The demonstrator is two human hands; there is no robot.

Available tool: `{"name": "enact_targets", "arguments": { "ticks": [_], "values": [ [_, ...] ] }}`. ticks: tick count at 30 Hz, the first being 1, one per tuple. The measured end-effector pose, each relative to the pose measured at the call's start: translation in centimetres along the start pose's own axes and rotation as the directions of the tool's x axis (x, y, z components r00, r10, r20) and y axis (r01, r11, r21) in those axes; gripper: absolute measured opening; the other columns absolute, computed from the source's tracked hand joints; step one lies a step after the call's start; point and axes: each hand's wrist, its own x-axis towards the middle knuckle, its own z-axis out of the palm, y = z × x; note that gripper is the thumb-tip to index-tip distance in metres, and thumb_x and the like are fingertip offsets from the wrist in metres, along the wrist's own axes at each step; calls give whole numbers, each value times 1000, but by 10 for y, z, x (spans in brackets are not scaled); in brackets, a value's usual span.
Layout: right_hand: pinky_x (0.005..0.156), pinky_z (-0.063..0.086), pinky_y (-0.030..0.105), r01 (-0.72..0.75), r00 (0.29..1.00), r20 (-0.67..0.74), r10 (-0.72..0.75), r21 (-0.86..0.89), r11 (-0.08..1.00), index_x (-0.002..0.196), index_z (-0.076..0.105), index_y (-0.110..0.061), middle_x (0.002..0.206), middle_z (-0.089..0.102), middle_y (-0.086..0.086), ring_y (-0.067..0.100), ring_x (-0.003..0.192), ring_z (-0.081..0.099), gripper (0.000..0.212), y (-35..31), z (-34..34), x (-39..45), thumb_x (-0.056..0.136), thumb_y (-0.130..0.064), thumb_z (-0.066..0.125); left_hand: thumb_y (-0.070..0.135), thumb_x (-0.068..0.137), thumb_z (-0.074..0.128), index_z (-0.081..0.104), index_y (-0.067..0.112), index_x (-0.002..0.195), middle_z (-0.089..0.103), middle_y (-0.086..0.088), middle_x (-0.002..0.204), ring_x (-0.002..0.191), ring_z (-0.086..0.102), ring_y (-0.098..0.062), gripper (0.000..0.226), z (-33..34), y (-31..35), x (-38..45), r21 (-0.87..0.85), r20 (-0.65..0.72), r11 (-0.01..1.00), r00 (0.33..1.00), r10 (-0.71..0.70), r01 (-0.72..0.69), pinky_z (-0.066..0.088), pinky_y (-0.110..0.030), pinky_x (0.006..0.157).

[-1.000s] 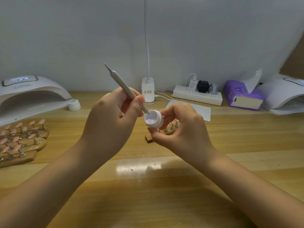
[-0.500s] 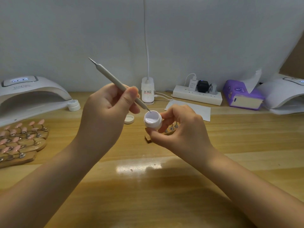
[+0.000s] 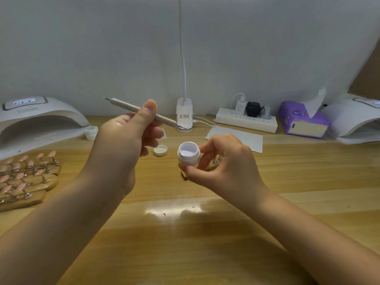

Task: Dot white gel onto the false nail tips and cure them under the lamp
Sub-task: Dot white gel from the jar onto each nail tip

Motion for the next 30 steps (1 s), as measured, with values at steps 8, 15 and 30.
{"name": "enact_targets", "arguments": {
  "ticks": [8, 15, 30],
  "values": [
    [63, 50, 25, -294, 956, 40, 291, 155, 943, 84, 59, -26, 69, 65, -9, 1, 66, 60, 35, 19, -5, 10, 65, -45, 82, 49, 86, 62, 65, 22, 66, 56, 11, 53, 47, 52, -6, 34, -3, -3, 8, -94, 4, 975, 979, -203, 202, 36, -26, 54],
    [85, 49, 42, -532, 847, -51, 530, -85, 842, 96, 58, -31, 96, 61, -4, 20, 99, 54, 30, 88, -29, 18, 75, -47, 74, 47, 87, 62, 66, 22, 61, 56, 11, 53, 47, 53, -6, 37, -2, -4, 8, -104, 18, 971, 976, -216, 216, 36, -26, 55],
    [98, 38, 38, -566, 798, 16, 603, -324, 758, 129, 54, -19, 123, 55, 2, 25, 122, 41, 50, 124, -28, 13, 88, -47, 59, 46, 88, 61, 69, 22, 58, 57, 10, 55, 48, 54, -6, 39, -1, -7, 7, -83, 36, 967, 971, -238, 240, 37, -28, 58]
  ]
}}
